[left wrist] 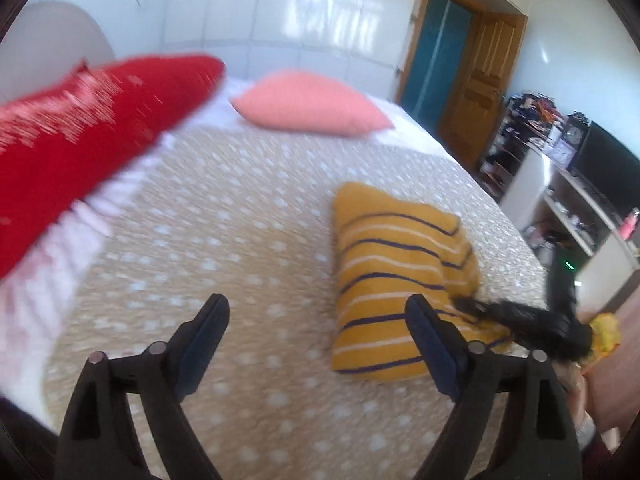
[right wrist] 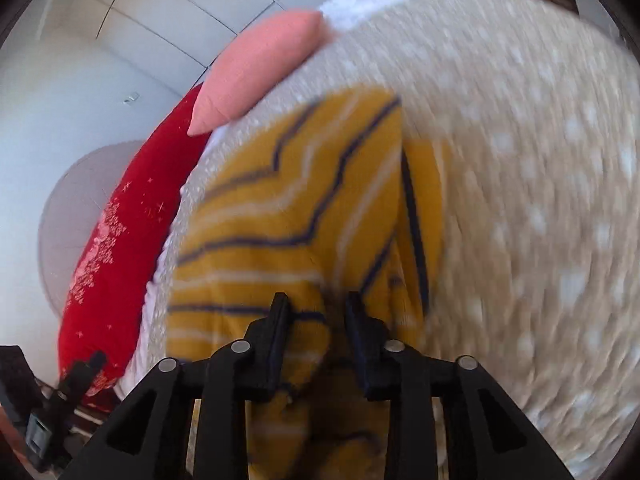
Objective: Fold small clothes
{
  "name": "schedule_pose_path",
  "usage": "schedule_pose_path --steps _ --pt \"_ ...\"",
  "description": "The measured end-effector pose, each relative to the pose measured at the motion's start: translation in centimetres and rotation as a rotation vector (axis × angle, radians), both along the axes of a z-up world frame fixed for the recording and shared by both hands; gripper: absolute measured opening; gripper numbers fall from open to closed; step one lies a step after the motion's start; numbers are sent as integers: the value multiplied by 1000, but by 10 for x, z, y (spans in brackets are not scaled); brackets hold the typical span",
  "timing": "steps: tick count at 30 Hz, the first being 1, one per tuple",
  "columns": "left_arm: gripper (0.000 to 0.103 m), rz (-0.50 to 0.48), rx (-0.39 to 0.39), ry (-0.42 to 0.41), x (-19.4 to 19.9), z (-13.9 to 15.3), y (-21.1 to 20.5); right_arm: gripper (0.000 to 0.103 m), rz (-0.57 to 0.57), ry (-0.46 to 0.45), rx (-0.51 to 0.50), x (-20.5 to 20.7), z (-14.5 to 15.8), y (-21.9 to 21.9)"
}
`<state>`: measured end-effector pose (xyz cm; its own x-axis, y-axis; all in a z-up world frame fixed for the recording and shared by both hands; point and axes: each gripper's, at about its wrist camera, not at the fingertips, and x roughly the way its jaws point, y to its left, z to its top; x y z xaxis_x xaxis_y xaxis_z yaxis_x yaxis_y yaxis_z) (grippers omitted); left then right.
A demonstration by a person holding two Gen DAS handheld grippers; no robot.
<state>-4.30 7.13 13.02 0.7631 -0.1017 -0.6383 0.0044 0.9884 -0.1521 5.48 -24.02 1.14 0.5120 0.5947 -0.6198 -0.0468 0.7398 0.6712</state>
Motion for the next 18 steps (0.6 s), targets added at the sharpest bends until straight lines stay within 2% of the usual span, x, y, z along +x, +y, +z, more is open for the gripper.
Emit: schedule_pose_path --steps 1,3,5,7,10,11,12,13,15,16,18 --pt "91 13 20 -18 -6 3 1 29 -15 -9 -45 -13 5 -4" --pt "92 65 74 -72 -23 15 0 45 -32 -32 -113 -32 18 -7" --pt "94 124 89 -130 -41 28 1 45 -35 -94 -176 -56 39 -7" --pt "101 181 81 -184 -55 37 4 46 -41 -185 -264 -83 61 -1" --pt "103 269 61 -290 -86 51 6 68 -102 -375 -468 -127 94 17" --pt "103 294 59 -312 -96 54 6 80 -143 -439 -521 -141 100 23" --pt "103 304 57 -321 -105 56 4 92 -182 -495 -554 -152 103 28" --pt "103 300 50 -322 -108 57 6 97 -205 -539 -565 -162 101 32" --pt "103 259 32 -308 -119 57 6 98 -181 -485 -573 -162 94 40" --pt "103 248 32 -297 -123 56 6 98 -134 -406 -556 -159 87 44" --pt "103 245 34 -285 -133 56 9 97 -72 -337 -499 -157 80 49"
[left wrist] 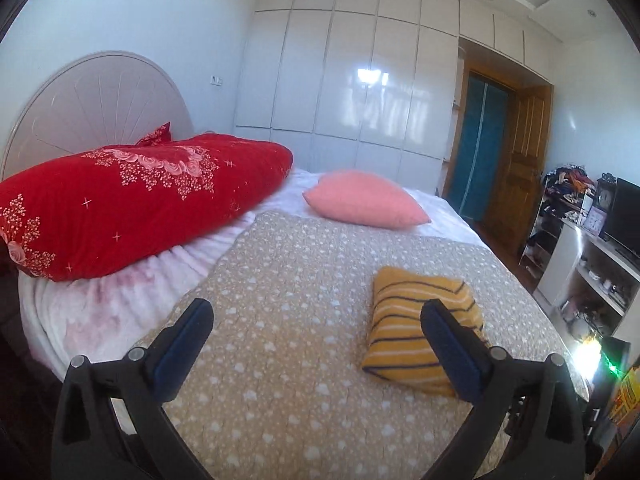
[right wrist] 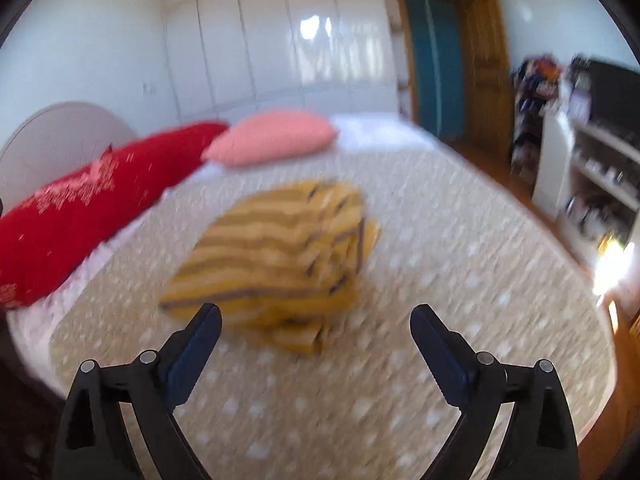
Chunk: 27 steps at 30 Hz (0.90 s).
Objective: Fold small clothes
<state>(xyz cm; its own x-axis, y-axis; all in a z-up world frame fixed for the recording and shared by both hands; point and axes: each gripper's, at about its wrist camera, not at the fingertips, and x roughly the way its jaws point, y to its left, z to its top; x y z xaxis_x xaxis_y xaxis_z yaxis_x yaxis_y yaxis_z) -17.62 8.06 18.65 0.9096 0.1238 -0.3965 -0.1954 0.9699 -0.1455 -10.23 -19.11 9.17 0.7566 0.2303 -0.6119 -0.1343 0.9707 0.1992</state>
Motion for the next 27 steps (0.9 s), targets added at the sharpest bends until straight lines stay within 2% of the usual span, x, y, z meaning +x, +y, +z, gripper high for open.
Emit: schedule_pose_path --steps 1,7,12,16,22,27 --pt "103 5 4 -7 -7 1 3 97 16 21 12 -2 -2 6" --pt "103 36 8 -43 -34 -2 29 97 18 13 -31 -3 9 37" --pt "103 54 -61 -2 -41 -18 62 97 25 2 -21 -4 28 70" --pt "103 84 -112 31 -42 -33 86 97 92 -17 -73 -5 37 114" --pt "103 150 -173 41 -48 -44 118 97 185 -20 -147 -8 36 168" --pt "103 176 -207 66 -49 -54 137 97 219 -2 -172 -6 29 193"
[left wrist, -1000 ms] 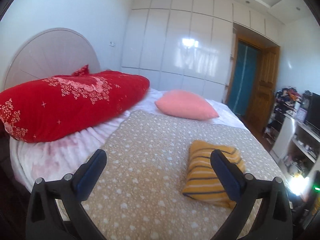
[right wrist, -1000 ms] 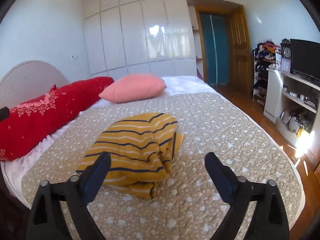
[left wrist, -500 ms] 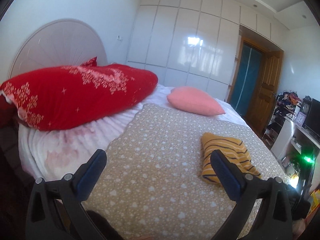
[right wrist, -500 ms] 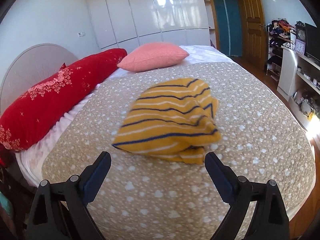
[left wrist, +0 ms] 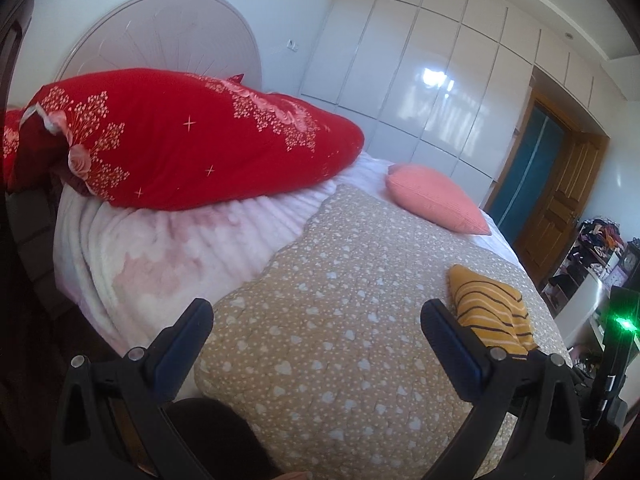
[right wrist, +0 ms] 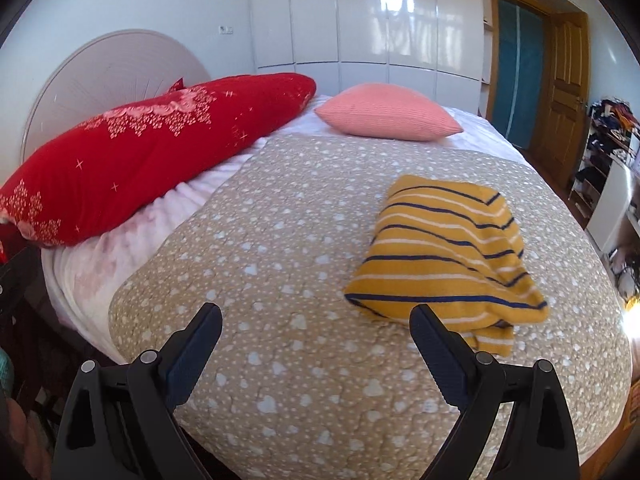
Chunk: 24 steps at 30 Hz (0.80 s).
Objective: Fold small clothes
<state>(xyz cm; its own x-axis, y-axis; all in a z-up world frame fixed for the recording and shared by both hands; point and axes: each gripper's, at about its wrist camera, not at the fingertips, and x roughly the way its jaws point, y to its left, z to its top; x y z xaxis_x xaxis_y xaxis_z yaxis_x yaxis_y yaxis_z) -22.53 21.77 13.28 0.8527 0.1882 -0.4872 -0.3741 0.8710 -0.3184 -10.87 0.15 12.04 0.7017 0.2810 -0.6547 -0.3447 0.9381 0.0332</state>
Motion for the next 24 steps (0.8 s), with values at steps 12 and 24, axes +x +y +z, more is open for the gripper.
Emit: schedule_pose_path --steps 12,24 --pt "103 -2 -23 26 2 -12 13 97 -34 4 -19 6 -3 15" --pt "103 -7 -44 61 6 -24 20 97 -59 13 -45 4 -9 10"
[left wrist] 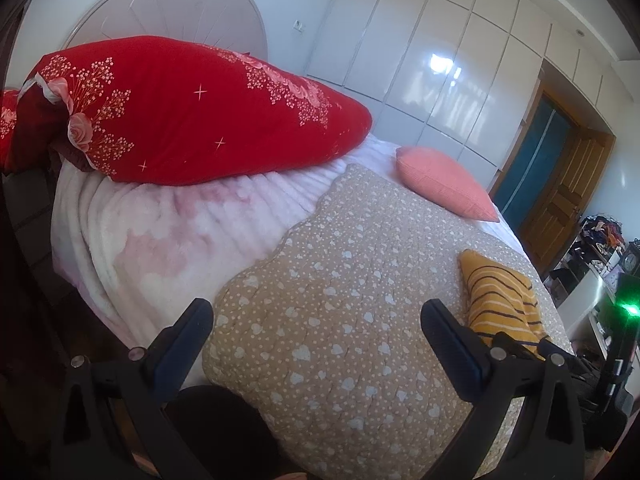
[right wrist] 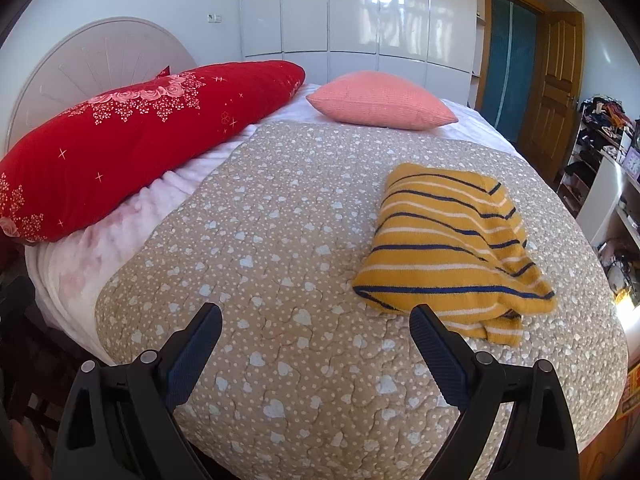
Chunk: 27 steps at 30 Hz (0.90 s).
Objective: Fold small clothes
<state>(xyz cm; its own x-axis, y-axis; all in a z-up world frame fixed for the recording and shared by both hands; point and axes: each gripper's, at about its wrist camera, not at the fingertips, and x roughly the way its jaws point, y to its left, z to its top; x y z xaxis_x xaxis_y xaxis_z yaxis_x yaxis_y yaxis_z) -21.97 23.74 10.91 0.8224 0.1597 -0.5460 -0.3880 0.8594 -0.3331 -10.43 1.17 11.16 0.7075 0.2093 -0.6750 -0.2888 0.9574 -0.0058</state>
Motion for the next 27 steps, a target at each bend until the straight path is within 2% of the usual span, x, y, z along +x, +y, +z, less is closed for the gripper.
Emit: schedule_pose_path --steps 8,10,11,12,14,16,18,19,20,21,23,25,27 --pt "103 6 -2 66 15 -9 -7 95 -53 -91 -5 13 15 -44" --pt "103 -11 9 86 21 -9 -14 83 -60 -104 -34 33 14 -54" --pt "103 -16 15 91 22 -9 -18 72 -67 -96 -46 45 11 -58" --pt "103 -18 21 94 23 -8 -21 56 -70 -85 -47 55 9 -61" --pt "103 -22 40 94 24 -5 -29 40 -90 -31 -23 82 -3 -75" --pt "103 -26 62 92 25 -1 -39 40 -140 30 14 107 -25 -95" --pt "103 -40 72 90 26 2 -48 40 -134 149 71 121 -50 -112" --pt "103 -51 79 89 27 4 -54 40 -128 216 137 123 -65 -124" --pt "103 -57 87 88 28 5 -58 41 -125 236 213 117 -75 -136" --pt "103 -64 104 83 28 8 -66 41 -111 222 250 107 -77 -145" --pt "103 -81 130 75 30 13 -79 41 -85 204 247 93 -74 -153" --pt "103 -107 151 67 32 18 -92 41 -74 171 232 75 -63 -161" --pt "103 -124 171 58 34 22 -105 46 -88 121 259 63 -46 -175"
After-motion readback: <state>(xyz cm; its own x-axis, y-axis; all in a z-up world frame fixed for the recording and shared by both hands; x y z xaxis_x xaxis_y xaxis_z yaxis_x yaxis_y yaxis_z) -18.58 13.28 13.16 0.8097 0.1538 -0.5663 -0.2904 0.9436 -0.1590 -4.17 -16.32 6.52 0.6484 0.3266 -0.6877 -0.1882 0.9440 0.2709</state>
